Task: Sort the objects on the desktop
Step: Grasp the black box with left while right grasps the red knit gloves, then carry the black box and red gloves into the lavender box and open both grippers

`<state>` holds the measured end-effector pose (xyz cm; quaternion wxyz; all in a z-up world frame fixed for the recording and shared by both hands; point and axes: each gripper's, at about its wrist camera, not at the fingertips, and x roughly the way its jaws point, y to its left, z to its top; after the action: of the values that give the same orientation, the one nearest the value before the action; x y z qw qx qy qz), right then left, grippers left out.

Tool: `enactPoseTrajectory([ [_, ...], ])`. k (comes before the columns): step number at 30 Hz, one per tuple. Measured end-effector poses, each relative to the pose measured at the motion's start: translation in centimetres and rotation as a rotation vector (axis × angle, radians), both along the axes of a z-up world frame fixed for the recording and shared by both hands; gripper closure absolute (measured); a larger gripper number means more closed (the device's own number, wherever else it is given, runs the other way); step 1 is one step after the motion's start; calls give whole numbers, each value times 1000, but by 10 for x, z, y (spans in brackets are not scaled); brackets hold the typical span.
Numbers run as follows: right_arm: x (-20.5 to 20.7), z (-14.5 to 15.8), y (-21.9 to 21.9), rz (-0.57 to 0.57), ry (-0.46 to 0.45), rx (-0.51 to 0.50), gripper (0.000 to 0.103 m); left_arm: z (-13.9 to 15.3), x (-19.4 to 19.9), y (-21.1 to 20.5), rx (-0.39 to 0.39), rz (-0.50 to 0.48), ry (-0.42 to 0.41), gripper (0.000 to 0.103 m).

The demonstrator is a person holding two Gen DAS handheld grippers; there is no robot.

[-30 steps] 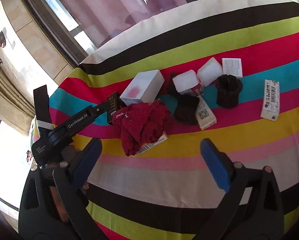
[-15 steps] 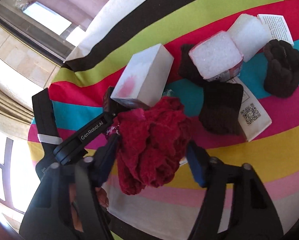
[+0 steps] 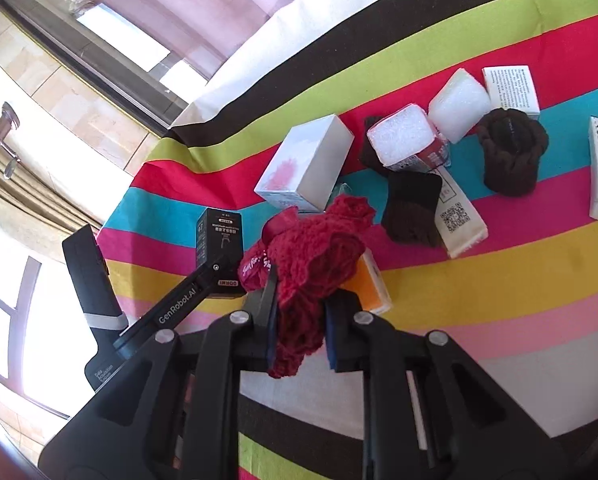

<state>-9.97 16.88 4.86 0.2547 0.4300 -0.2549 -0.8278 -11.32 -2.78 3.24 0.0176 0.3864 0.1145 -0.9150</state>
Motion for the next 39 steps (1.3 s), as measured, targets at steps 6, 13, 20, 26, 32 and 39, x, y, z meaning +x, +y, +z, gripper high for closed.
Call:
enactPoseTrajectory([
  [6,34,22,41,-28,44,-35,83,20,25,13,25,-30,32,64],
  [13,60,48,73,-64,82,-38,83,40,44,42,56,-95,79,64],
  [20,97,90,113,-119,167,-43,83,62,56,99,80,-254,131,64],
  [26,126,122,165,-207,227,-36,83,86,70,162,108,-428,205,64],
  [32,151,139,234,-371,267,-18,83,102,88,237,130,-609,243,64],
  [39,163,124,306,-563,215,-3,83,114,106,310,112,-776,273,64],
])
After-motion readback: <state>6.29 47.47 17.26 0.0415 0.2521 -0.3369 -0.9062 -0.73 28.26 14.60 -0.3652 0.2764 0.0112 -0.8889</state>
